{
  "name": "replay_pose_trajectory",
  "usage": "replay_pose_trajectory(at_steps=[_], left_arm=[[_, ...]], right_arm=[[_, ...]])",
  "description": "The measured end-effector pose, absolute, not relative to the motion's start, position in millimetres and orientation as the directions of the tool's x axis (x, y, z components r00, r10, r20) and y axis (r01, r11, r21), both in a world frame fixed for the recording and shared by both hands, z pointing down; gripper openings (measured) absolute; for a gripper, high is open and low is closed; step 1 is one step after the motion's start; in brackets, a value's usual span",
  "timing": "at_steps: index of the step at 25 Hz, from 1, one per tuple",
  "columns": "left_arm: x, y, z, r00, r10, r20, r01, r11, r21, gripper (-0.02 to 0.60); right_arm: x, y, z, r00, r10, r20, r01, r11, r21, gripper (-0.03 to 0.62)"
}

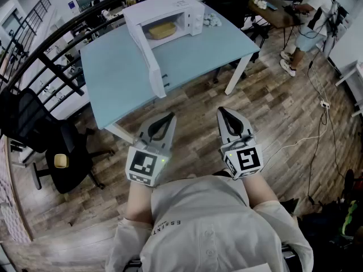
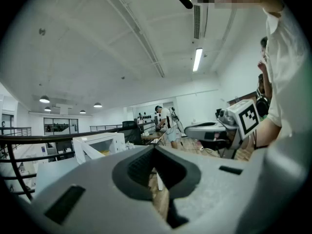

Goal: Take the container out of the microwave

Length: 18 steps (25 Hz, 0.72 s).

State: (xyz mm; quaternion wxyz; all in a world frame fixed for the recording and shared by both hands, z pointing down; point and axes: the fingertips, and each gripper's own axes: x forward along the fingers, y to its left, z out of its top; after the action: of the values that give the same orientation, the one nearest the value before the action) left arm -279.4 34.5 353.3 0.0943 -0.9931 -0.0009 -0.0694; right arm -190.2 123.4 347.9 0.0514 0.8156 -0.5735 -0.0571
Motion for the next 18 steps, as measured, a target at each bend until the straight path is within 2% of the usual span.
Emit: replay_pose_trajectory(at_steps=[17, 18], left_arm=[[-259.4, 26.8, 358.2, 0.991, 0.019, 0.136, 0.040, -0.988, -0.152, -0.006], [-257.6, 25.3, 360.0, 0.990, 0.021, 0.138, 0.041, -0.988, -0.146, -0.006]], right_arm=[[-172.0, 118.4, 354.1, 0.331, -0.944, -0.016, -0.937, -0.331, 0.109, 0.020], [-169.1, 116.5, 356.3, 0.330, -0.944, -0.004, -0.939, -0.328, 0.100, 0.067]])
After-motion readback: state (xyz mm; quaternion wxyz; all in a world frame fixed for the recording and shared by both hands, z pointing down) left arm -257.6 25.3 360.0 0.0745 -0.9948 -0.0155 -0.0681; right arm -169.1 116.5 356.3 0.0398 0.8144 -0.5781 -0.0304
